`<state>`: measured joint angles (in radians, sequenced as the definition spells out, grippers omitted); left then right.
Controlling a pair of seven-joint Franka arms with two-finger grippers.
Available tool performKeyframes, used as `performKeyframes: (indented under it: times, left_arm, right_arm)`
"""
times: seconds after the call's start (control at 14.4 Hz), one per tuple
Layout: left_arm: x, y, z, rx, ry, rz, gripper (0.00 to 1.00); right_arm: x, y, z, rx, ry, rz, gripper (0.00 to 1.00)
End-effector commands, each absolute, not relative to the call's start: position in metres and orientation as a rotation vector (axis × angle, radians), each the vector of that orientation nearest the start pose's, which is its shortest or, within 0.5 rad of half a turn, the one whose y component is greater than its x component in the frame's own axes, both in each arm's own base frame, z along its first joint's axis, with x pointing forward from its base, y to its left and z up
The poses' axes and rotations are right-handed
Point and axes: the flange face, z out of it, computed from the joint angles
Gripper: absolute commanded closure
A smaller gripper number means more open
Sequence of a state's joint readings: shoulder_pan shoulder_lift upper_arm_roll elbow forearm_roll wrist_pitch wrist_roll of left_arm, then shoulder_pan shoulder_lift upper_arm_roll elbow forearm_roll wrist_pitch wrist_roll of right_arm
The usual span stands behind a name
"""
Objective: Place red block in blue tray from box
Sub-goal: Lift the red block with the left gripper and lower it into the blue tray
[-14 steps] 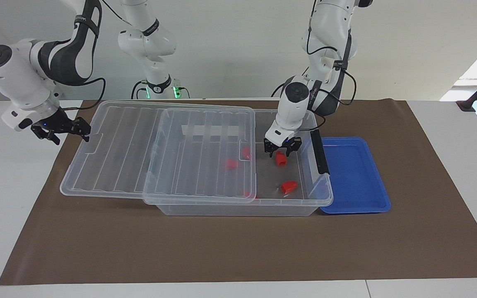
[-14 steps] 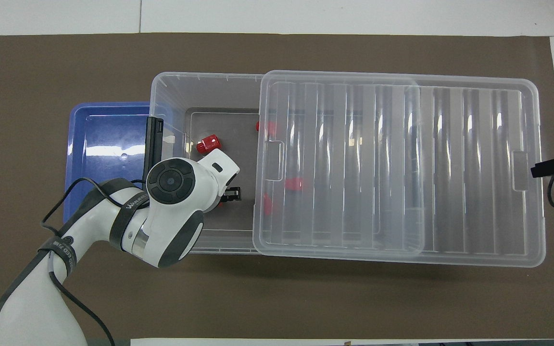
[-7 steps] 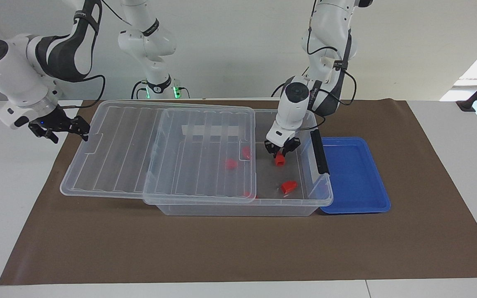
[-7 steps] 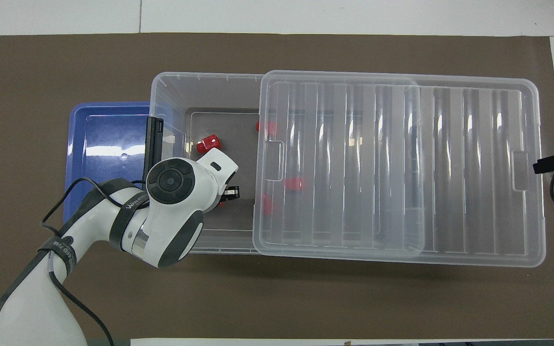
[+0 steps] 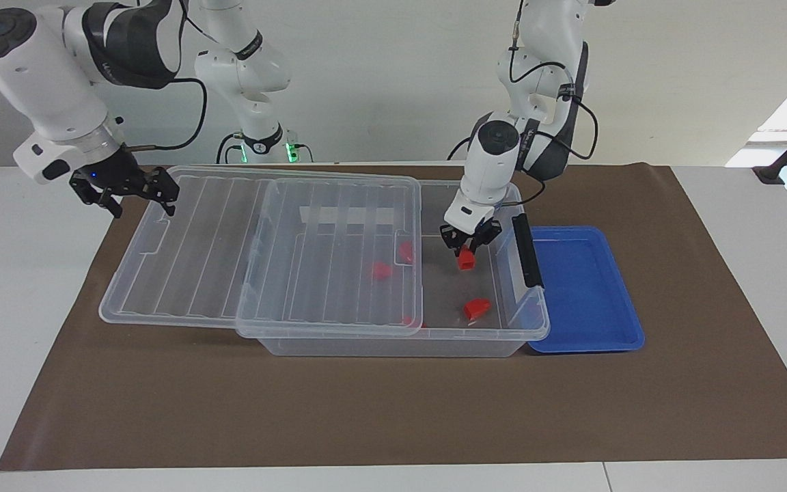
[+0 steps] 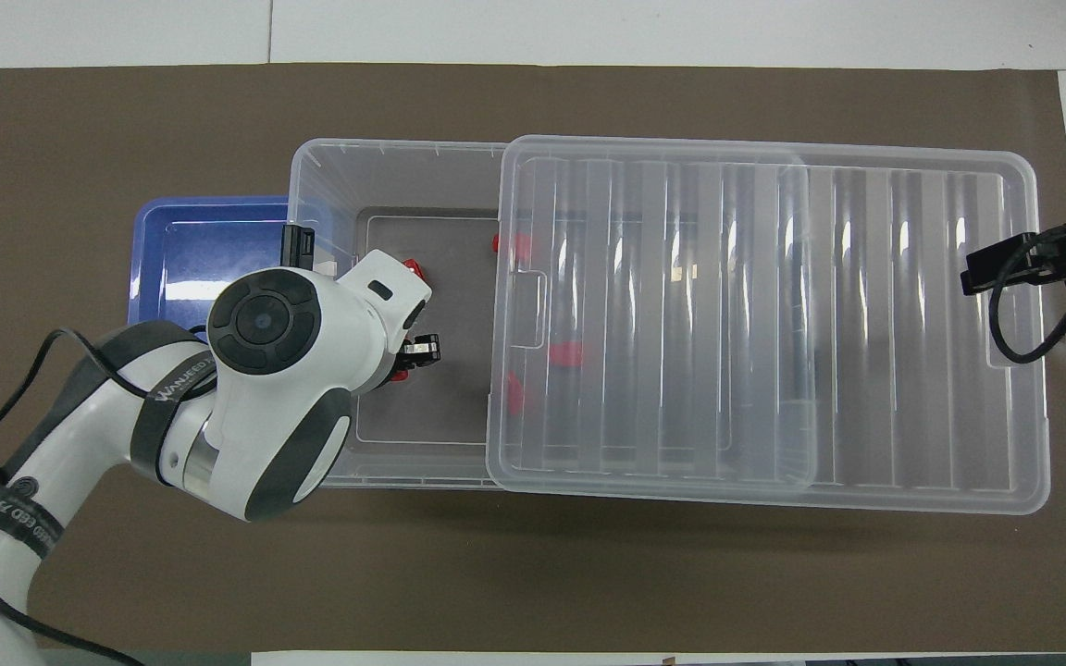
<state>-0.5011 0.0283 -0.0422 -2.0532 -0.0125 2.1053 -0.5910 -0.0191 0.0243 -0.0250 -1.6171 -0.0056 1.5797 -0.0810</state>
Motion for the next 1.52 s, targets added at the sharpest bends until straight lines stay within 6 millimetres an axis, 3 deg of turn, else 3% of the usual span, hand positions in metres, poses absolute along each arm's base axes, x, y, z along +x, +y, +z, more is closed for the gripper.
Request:
performKeyframes:
  times: [0.0, 0.35, 0.55, 0.76, 0.9, 1.04, 1.18, 1.45]
  left_arm:
    - [0.477, -0.279, 0.457, -3.146, -0.105, -0.028, 1.0]
    - [0.465, -0.249, 0.52, -3.155, -0.1, -0.072, 1.0]
    - [0.479, -0.216, 0.521, -3.146, -0.071, -0.054, 1.0]
    - [0.499, -0.168, 0.519, -3.145, -0.042, -0.062, 1.0]
    - [0.514, -0.124, 0.518, -3.144, 0.002, -0.087, 1.0]
    - [0.525, -0.092, 0.501, -3.141, 0.065, -0.111, 1.0]
    - [0.538, -0.072, 0.472, -3.139, 0.087, -0.087, 1.0]
    - [0.566, -0.049, 0.405, -3.14, 0.122, -0.046, 1.0]
  right_arm:
    - [0.555, -0.034, 0.592, -3.121, -0.019, 0.108, 0.0]
    - [0.543, -0.035, 0.592, -3.126, 0.077, 0.218, 0.0]
    - [0.539, -0.028, 0.597, -3.134, 0.058, 0.212, 0.0]
    - [0.539, -0.021, 0.595, -3.15, 0.029, 0.211, 0.0]
    - [0.539, -0.021, 0.596, -3.151, 0.027, 0.204, 0.0]
    - [0.539, -0.022, 0.595, -3.152, 0.027, 0.207, 0.0]
    - [0.539, -0.022, 0.595, -3.152, 0.027, 0.207, 0.0]
    - [0.541, -0.023, 0.596, -3.155, 0.032, 0.19, 0.0]
